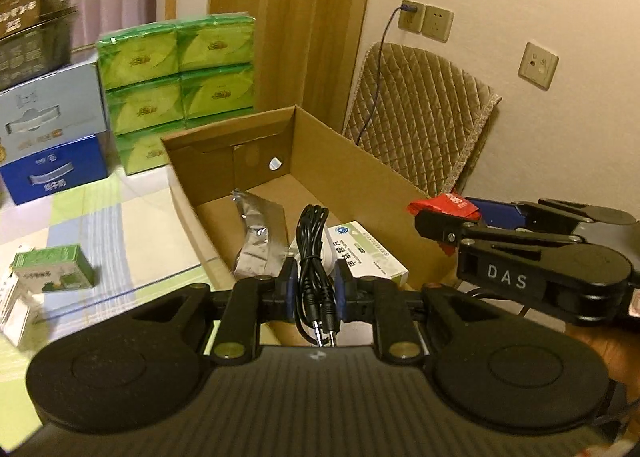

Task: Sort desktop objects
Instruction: 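Lower both grippers into the cardboard box and open them to drop items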

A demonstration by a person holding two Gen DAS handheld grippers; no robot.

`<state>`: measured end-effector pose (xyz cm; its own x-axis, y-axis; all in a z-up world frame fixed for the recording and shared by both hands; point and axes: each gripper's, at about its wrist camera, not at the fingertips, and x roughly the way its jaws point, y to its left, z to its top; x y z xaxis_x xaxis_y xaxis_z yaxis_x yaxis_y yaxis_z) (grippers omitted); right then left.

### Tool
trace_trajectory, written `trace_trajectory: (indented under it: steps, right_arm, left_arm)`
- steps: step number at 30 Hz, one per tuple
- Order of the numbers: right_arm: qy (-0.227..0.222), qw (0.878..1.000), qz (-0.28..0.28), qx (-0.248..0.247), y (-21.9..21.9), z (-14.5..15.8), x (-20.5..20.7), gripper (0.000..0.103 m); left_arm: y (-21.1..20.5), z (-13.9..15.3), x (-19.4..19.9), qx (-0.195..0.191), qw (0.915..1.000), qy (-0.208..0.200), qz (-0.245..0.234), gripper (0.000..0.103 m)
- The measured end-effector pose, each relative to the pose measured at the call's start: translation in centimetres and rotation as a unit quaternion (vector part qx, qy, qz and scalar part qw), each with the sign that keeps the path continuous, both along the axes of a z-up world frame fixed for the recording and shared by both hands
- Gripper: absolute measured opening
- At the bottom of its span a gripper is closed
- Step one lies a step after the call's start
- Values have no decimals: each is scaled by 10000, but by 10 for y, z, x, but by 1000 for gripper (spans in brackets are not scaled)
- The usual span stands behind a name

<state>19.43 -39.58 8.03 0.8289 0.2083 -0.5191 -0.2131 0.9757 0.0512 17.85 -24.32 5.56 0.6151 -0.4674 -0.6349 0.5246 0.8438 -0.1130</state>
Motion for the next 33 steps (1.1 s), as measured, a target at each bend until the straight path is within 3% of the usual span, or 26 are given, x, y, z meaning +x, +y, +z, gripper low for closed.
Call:
trace_trajectory:
  steps: [1,2,17,18,20,21,22,26,33]
  right_arm:
    - [17,10000,1,11,0,-1,3,41]
    - [31,10000,0,21,-1,-1,4,41]
    - [191,9995,103,217,12,-8,13,41]
    - [185,9994,128,271,14,-7,14,43]
    - [259,9983,259,461,16,-7,20,63]
    - [286,9976,294,560,16,-7,22,82]
    - [257,9974,279,609,16,-6,23,89]
    - [163,9977,188,633,12,-3,17,90]
    - [-110,9984,-13,549,10,3,-11,101]
  left_arm:
    - [-2,-1,3,25,10000,-22,21,31]
    - [-2,-2,5,61,9999,-58,58,36]
    - [38,-10,-4,-126,9987,44,494,37]
    - [40,-10,-5,-141,9986,43,510,37]
    - [45,-10,-7,-152,9983,42,559,37]
    - [47,-10,-9,-157,9981,32,587,37]
    - [51,-10,-11,-168,9979,19,631,38]
    - [67,-10,-18,-201,9963,2,832,47]
    - [92,-13,-38,-61,9941,-48,1083,78]
